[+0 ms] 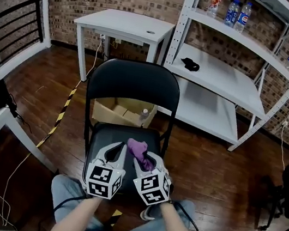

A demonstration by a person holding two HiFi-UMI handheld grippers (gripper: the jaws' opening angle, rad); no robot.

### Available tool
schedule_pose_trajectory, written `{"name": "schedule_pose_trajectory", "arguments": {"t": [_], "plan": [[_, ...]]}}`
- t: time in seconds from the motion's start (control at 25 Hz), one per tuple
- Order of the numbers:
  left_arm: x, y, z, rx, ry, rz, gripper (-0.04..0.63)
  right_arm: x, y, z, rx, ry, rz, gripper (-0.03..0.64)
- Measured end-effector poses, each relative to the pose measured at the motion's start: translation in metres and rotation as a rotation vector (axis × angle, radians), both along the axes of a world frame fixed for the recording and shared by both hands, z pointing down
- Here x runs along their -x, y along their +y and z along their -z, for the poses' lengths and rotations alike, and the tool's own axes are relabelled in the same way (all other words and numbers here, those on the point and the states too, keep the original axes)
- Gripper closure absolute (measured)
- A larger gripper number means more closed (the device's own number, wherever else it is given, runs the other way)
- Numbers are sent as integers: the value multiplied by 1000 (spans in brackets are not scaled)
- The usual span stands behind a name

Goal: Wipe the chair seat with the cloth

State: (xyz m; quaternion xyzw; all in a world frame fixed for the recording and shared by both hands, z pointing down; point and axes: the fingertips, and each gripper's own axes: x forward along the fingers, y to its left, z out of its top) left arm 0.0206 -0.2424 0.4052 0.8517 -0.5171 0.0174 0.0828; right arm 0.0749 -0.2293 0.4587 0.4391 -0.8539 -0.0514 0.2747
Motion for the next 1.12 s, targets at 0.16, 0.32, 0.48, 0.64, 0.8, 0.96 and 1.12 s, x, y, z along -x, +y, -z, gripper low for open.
{"name": "schedule_pose_trajectory", "arguments": {"t": [0.16, 0.32, 0.48, 0.64, 0.8, 0.96, 1.12], "plan": [[10, 16, 15, -26, 16, 27, 591, 14, 9, 39, -46, -151, -22, 502], [18, 39, 27, -57, 28, 47, 590, 20, 24, 65, -72, -269, -42, 502], [23, 68, 30, -73, 32, 51, 589, 22, 47, 77, -82, -359, -61, 502], [24, 99, 31, -79, 41, 51, 590, 22, 78, 83, -89, -423, -74, 502], [23, 133, 32, -85, 46, 48, 590, 24, 109, 87, -96, -456, -83, 502], [21, 165, 33, -90, 46, 43, 590, 26, 140, 93, -98, -489, -87, 502], [19, 193, 33, -96, 48, 45, 591, 25, 167, 94, -113, -494, -90, 506]]}}
